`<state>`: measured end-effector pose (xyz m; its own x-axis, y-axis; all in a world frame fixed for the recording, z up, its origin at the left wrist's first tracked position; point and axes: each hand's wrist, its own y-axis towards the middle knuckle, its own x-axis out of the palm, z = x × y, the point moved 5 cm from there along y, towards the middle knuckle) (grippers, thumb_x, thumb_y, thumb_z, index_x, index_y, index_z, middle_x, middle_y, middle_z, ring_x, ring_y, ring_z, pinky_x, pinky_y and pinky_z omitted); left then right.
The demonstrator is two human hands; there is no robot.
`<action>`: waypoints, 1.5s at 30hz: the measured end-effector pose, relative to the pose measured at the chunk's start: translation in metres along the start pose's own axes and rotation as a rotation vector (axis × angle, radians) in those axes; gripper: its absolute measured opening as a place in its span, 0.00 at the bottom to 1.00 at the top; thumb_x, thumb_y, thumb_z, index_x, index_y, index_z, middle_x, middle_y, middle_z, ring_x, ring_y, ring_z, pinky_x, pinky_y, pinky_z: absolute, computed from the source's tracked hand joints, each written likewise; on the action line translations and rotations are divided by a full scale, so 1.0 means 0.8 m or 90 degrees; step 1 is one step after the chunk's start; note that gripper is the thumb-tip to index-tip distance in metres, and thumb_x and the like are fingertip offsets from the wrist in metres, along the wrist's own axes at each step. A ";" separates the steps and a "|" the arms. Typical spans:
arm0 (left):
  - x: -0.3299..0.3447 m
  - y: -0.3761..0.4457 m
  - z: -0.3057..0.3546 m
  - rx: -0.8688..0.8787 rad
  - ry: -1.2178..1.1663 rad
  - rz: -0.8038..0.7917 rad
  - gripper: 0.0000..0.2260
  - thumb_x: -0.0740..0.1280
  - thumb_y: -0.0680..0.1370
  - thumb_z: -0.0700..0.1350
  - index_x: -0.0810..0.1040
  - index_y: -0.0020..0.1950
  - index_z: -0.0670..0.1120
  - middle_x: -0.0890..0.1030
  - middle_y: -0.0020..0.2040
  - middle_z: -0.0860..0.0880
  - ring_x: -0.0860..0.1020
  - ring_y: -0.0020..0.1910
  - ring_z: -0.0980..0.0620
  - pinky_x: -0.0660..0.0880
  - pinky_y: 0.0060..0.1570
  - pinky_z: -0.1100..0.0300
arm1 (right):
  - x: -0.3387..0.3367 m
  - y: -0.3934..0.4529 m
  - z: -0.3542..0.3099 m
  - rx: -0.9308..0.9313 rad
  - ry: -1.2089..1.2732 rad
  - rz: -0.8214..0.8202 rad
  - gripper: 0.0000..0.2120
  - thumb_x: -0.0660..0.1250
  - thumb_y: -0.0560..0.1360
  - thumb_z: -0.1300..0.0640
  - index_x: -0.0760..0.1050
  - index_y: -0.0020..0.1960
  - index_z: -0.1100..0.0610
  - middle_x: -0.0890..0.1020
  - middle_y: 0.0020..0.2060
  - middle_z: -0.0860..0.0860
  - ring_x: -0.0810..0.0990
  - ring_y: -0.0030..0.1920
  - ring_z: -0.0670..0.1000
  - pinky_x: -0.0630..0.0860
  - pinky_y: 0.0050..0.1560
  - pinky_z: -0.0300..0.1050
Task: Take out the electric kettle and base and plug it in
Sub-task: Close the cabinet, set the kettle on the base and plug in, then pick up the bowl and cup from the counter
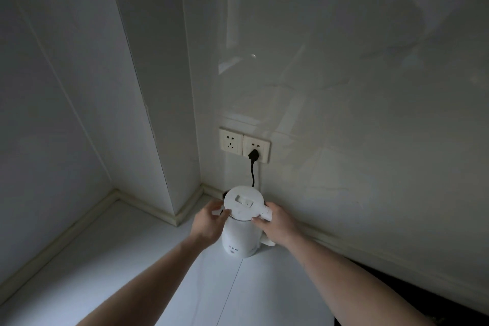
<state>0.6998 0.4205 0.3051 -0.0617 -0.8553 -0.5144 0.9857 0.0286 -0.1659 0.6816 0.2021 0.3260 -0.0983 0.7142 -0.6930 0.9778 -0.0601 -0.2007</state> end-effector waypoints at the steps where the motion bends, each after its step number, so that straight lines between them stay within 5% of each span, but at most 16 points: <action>1: -0.001 -0.001 0.001 0.004 -0.005 0.005 0.19 0.70 0.77 0.55 0.77 0.66 0.51 0.82 0.61 0.54 0.83 0.53 0.53 0.76 0.56 0.57 | 0.003 -0.001 -0.006 -0.004 0.000 -0.001 0.18 0.74 0.71 0.44 0.78 0.57 0.50 0.85 0.49 0.45 0.83 0.49 0.49 0.80 0.52 0.48; 10: -0.017 -0.011 0.013 0.022 0.021 0.031 0.17 0.69 0.78 0.51 0.78 0.66 0.52 0.82 0.63 0.55 0.83 0.53 0.54 0.75 0.54 0.59 | 0.014 0.001 -0.010 0.014 -0.040 0.034 0.18 0.64 0.80 0.57 0.73 0.70 0.51 0.79 0.60 0.57 0.80 0.58 0.60 0.77 0.55 0.48; 16: -0.014 -0.032 0.016 0.027 0.055 0.006 0.18 0.67 0.78 0.48 0.77 0.69 0.51 0.80 0.67 0.54 0.82 0.59 0.52 0.74 0.58 0.59 | 0.003 -0.013 -0.008 0.027 -0.079 0.057 0.24 0.60 0.82 0.58 0.63 0.78 0.54 0.71 0.70 0.56 0.74 0.68 0.58 0.71 0.66 0.48; 20: -0.012 -0.057 0.023 0.015 0.063 -0.018 0.23 0.66 0.79 0.47 0.72 0.74 0.50 0.77 0.70 0.52 0.81 0.61 0.53 0.74 0.60 0.60 | -0.022 -0.033 -0.003 0.015 -0.094 0.088 0.23 0.59 0.84 0.53 0.64 0.77 0.56 0.72 0.70 0.57 0.72 0.70 0.58 0.68 0.68 0.49; 25: -0.013 -0.102 0.029 0.047 0.165 -0.024 0.24 0.66 0.78 0.47 0.71 0.75 0.52 0.83 0.62 0.46 0.81 0.61 0.51 0.76 0.59 0.59 | -0.033 -0.070 0.014 -0.012 -0.132 0.064 0.22 0.60 0.83 0.48 0.68 0.74 0.55 0.74 0.67 0.57 0.73 0.69 0.58 0.70 0.67 0.50; 31: -0.008 -0.118 0.041 0.163 0.349 -0.065 0.30 0.66 0.77 0.46 0.63 0.79 0.51 0.58 0.81 0.49 0.66 0.75 0.46 0.66 0.72 0.54 | -0.032 -0.124 0.028 -0.049 -0.144 0.045 0.24 0.64 0.81 0.53 0.65 0.76 0.53 0.71 0.72 0.52 0.69 0.73 0.53 0.68 0.70 0.47; 36: 0.012 -0.087 0.052 0.204 0.585 -0.187 0.39 0.63 0.78 0.42 0.44 0.82 0.55 0.35 0.82 0.52 0.43 0.81 0.43 0.60 0.75 0.45 | -0.031 -0.151 0.037 -0.023 -0.145 0.060 0.26 0.62 0.81 0.52 0.62 0.78 0.52 0.67 0.76 0.50 0.66 0.75 0.51 0.65 0.73 0.47; 39: 0.028 -0.078 0.047 0.189 0.647 -0.210 0.43 0.64 0.78 0.43 0.35 0.81 0.55 0.33 0.81 0.53 0.37 0.81 0.42 0.55 0.76 0.40 | -0.032 -0.165 0.039 -0.001 -0.142 0.074 0.27 0.61 0.82 0.52 0.60 0.79 0.51 0.65 0.77 0.50 0.65 0.76 0.52 0.64 0.74 0.47; 45: 0.046 -0.092 0.053 0.168 0.675 -0.189 0.43 0.64 0.76 0.49 0.36 0.81 0.53 0.36 0.82 0.48 0.40 0.80 0.36 0.56 0.76 0.39 | -0.042 -0.221 0.051 0.027 -0.145 0.092 0.27 0.61 0.81 0.51 0.59 0.79 0.51 0.66 0.75 0.50 0.68 0.74 0.54 0.67 0.72 0.47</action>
<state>0.6316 0.3653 0.3338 -0.2768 0.0632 -0.9588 0.9044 -0.3200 -0.2822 0.5046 0.1600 0.3564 -0.0021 0.5214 -0.8533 0.9766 -0.1823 -0.1138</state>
